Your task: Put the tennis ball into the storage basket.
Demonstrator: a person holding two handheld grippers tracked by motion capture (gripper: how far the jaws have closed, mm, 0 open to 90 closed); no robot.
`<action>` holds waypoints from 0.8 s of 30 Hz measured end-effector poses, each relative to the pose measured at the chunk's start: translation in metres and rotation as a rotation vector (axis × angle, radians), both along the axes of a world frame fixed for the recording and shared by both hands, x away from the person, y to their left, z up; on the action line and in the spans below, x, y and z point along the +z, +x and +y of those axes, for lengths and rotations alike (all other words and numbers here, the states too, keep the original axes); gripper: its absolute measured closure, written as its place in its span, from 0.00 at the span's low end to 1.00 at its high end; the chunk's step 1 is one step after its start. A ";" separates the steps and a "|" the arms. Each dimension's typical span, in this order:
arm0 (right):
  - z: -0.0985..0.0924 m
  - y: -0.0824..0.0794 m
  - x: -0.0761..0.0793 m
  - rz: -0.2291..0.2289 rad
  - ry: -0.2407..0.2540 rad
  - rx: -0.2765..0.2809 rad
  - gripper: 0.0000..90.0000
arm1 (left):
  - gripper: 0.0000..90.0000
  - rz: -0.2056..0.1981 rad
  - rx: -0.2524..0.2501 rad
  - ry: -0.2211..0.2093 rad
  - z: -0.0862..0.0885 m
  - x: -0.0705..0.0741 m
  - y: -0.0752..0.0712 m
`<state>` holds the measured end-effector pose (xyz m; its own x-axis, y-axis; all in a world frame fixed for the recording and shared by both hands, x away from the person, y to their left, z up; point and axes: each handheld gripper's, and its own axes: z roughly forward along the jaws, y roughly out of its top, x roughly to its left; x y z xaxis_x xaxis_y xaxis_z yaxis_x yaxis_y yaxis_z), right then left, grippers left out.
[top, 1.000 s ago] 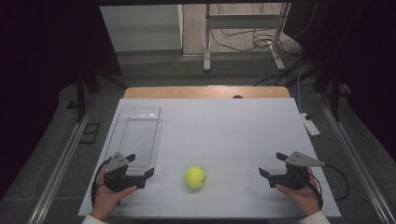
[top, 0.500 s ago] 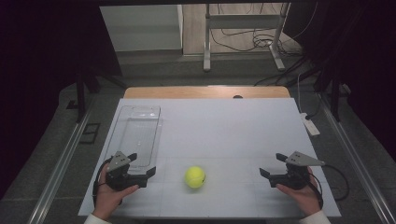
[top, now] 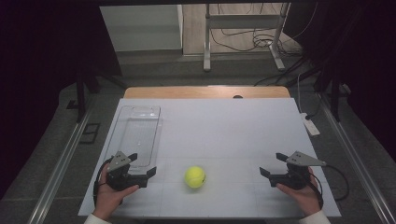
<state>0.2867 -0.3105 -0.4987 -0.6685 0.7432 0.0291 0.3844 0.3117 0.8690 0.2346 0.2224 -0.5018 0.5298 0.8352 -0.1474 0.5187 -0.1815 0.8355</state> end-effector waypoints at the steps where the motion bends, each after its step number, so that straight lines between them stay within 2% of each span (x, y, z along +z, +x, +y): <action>1: 0.001 0.000 0.000 -0.001 -0.003 -0.002 0.11 | 0.08 -0.002 -0.003 -0.001 0.000 0.001 0.000; 8: 0.005 0.003 0.000 -0.004 -0.019 0.000 0.11 | 0.08 -0.010 -0.003 0.000 0.003 0.003 -0.004; 15: 0.007 0.004 0.002 -0.014 -0.012 0.004 0.11 | 0.09 -0.014 -0.005 -0.003 0.003 0.007 -0.007; 22: 0.011 0.005 0.003 -0.018 -0.026 0.012 0.11 | 0.10 -0.020 -0.012 -0.017 0.002 0.015 -0.010; 24: 0.011 0.004 0.004 -0.018 -0.016 0.008 0.11 | 0.10 -0.018 -0.017 -0.017 0.001 0.016 -0.010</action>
